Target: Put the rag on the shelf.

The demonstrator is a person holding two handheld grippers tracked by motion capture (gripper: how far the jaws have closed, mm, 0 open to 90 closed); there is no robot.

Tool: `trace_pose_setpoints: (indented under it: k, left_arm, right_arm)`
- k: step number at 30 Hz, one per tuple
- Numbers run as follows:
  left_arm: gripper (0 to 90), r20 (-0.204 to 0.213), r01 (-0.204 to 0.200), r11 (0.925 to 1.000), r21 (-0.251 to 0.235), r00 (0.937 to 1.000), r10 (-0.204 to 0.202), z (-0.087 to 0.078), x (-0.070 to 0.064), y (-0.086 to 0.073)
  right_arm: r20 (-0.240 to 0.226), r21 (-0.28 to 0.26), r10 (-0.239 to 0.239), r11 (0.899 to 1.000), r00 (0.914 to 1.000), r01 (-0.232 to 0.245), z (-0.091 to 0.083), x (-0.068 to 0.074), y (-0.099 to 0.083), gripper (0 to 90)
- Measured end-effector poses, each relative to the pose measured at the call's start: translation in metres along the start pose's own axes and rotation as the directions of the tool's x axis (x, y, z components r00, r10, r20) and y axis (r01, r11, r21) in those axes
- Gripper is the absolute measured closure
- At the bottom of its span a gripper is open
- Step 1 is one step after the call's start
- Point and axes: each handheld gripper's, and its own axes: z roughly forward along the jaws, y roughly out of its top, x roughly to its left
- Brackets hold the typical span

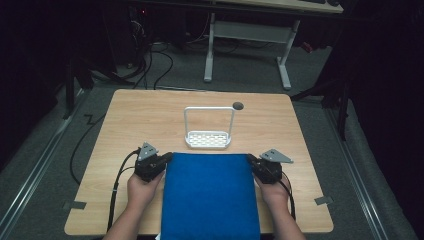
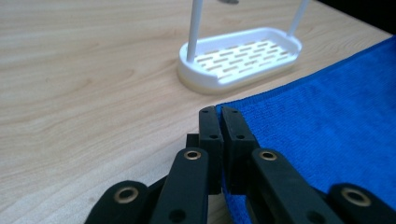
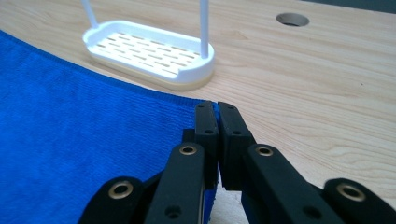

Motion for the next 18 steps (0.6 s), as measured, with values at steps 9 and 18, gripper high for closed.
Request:
trace_pose_setpoints:
  k: [9,18]
  left_arm:
    - [88.0,0.004,-0.002,0.9982,-0.061,1.0000,0.002,-0.016,-0.006,0.010]
    - [88.0,0.001,-0.027,0.9927,-0.118,0.9996,0.027,-0.034,-0.014,0.022]
  right_arm:
    - [-0.018,-0.081,-0.008,0.997,0.9998,0.007,-0.017,0.007,0.010,88.2]
    - [-0.014,-0.154,-0.022,0.988,0.9997,0.020,-0.034,0.014,0.019,88.3]
